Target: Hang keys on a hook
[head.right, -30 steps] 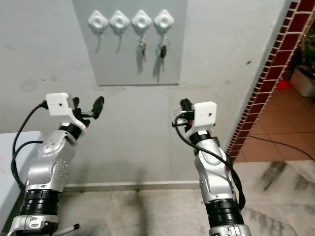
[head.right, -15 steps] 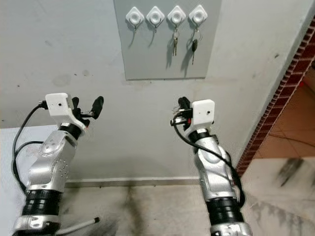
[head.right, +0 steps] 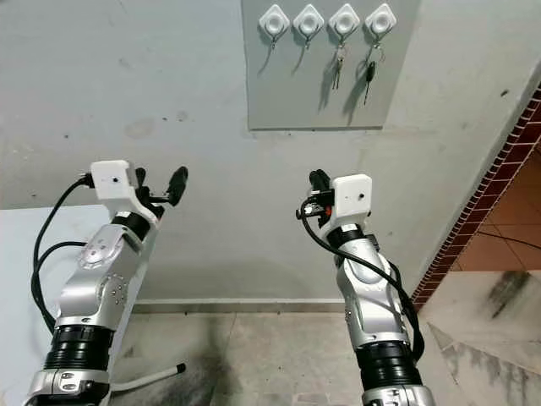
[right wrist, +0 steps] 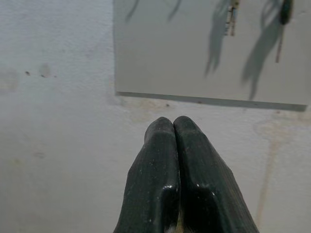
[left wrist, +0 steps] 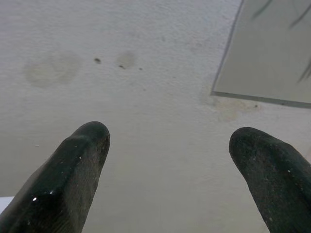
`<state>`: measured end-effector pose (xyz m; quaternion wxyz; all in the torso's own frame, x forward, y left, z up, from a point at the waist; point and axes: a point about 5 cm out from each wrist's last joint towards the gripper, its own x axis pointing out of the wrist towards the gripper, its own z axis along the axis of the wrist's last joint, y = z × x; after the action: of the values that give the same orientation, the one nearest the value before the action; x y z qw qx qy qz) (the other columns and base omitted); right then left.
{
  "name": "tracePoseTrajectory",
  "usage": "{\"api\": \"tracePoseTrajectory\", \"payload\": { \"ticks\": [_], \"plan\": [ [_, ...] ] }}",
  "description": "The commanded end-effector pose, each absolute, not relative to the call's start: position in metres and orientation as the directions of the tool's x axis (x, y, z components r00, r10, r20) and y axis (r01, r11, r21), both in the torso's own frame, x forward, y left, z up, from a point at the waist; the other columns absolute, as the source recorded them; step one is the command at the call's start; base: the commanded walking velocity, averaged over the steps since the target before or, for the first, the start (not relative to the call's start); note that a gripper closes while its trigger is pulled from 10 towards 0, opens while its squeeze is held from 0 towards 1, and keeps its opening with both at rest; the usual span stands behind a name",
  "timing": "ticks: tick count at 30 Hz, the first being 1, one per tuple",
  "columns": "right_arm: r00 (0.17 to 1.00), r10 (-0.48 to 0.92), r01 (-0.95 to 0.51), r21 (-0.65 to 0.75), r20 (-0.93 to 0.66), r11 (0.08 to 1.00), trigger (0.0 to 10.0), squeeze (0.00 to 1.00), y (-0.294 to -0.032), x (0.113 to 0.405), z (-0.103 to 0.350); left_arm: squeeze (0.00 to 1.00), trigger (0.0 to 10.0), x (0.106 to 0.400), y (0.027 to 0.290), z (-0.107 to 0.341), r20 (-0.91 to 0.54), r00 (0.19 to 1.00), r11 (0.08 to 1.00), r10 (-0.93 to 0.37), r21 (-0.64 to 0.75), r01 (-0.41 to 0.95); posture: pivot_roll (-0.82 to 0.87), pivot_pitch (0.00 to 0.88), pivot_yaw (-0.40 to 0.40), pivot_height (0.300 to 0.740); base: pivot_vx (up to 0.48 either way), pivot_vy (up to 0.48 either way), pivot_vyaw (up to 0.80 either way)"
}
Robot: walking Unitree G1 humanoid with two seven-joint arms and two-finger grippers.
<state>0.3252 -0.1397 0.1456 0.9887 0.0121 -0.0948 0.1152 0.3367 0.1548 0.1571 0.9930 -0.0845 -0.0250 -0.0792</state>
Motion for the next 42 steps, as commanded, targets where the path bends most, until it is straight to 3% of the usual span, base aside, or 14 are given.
{"api": "tracePoseTrajectory", "payload": {
  "ticks": [1, 17, 42],
  "plan": [
    [0.951, 0.222, -0.228, 0.001, 0.215, 0.974, 10.0, 0.0, -0.1412, 0.3262, 0.1527, 0.0, 10.0, 0.3384, 0.1534, 0.1579, 0.058, 0.985, 0.972, -0.162, -0.161, 0.17, -0.01, 0.0, 0.043, 0.74, 0.0, 0.0, 0.0],
    [0.95, 0.229, -0.233, -0.005, 0.211, 0.972, 10.0, 0.0, -0.1414, 0.3253, 0.1523, 0.0, 10.0, 0.3385, 0.1521, 0.1563, 0.049, 0.986, 0.967, -0.157, -0.194, 0.164, -0.02, 0.0, 0.039, 0.74, 0.122, 0.0, 0.0],
    [0.95, 0.234, -0.237, -0.012, 0.205, 0.971, 10.0, 0.0, -0.1419, 0.3246, 0.152, 0.0, 10.0, 0.3384, 0.1533, 0.1569, 0.056, 0.987, 0.969, -0.153, -0.186, 0.161, -0.02, 0.0, 0.035, 0.74, 0.3, 0.0, 0.0]
  ]
}}
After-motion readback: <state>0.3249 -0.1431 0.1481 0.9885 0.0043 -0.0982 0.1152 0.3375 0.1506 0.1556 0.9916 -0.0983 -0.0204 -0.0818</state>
